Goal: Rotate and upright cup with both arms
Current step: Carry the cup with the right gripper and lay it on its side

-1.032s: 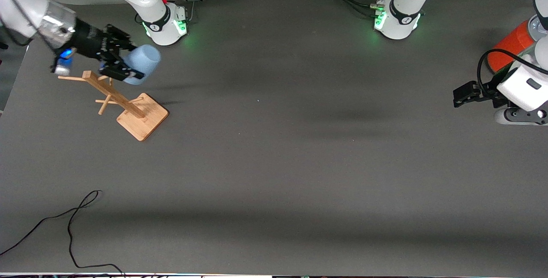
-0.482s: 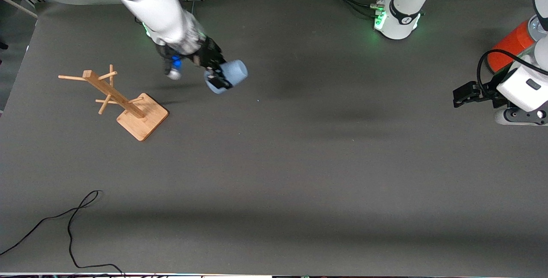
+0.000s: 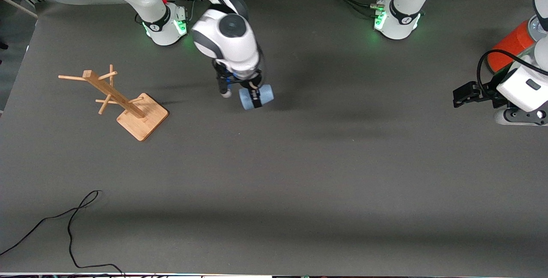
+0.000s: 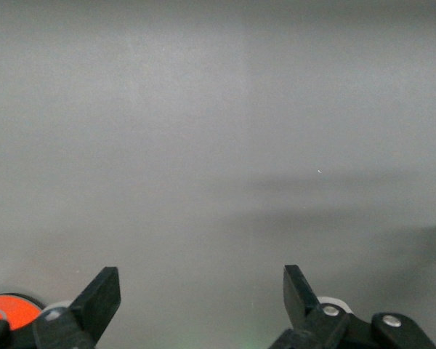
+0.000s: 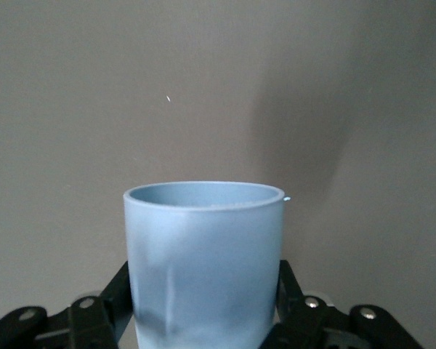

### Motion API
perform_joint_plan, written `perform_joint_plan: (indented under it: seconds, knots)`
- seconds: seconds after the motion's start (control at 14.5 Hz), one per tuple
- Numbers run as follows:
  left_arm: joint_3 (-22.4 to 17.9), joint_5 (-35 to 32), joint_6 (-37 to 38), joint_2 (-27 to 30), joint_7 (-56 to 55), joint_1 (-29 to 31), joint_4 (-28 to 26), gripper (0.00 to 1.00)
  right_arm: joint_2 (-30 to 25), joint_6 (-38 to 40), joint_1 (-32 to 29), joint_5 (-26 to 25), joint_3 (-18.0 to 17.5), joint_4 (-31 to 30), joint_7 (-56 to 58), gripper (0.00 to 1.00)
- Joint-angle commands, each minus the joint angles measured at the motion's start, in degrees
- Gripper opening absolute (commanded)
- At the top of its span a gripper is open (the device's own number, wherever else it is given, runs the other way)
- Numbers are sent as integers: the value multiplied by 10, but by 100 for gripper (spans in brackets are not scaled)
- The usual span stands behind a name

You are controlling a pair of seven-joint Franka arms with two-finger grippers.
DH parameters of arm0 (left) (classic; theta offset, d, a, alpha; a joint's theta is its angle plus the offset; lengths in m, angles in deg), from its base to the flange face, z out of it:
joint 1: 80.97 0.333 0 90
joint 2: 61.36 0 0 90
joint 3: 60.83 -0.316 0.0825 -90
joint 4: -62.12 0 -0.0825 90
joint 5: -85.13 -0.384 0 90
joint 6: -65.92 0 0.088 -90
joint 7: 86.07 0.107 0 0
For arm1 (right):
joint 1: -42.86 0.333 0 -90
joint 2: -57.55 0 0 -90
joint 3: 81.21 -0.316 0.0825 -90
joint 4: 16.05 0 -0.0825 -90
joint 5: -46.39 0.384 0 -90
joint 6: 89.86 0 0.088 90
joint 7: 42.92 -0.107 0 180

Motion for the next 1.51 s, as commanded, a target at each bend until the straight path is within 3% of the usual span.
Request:
perform_joint_plan:
  seconds: [0.0,0.07,0.21,0.41,0.48,0.83,0.89,1.24,1.31,1.44]
  knots:
    - [2,-4,-5,5,7,2,-5,100,103,8,39,-82,-8,79,-106,59]
    - [2,-4,-5,5,7,2,-4,100,119,8,49,-102,-8,87,-130,62]
    - [2,-4,-5,5,7,2,-5,100,139,9,59,-141,-8,87,-173,100]
    - [2,-4,-5,5,7,2,-5,100,134,21,59,-150,-9,90,-172,100]
    - [2,-4,-5,5,7,2,-5,100,130,40,55,-149,-24,100,-167,100]
    - [2,-4,-5,5,7,1,-4,100,111,248,-20,-137,-167,174,-62,100]
    - [3,-4,-5,5,7,2,-4,100,97,284,-23,-120,-170,190,-20,100]
    - [5,-4,0,6,-2,-5,-4,100,1,329,-102,-15,-144,209,238,100]
    - [6,-3,4,8,-9,-5,-4,100,-18,329,-109,7,-118,210,296,100]
    - [15,-3,18,10,-72,-31,-4,100,-59,325,-108,81,-29,222,423,100]
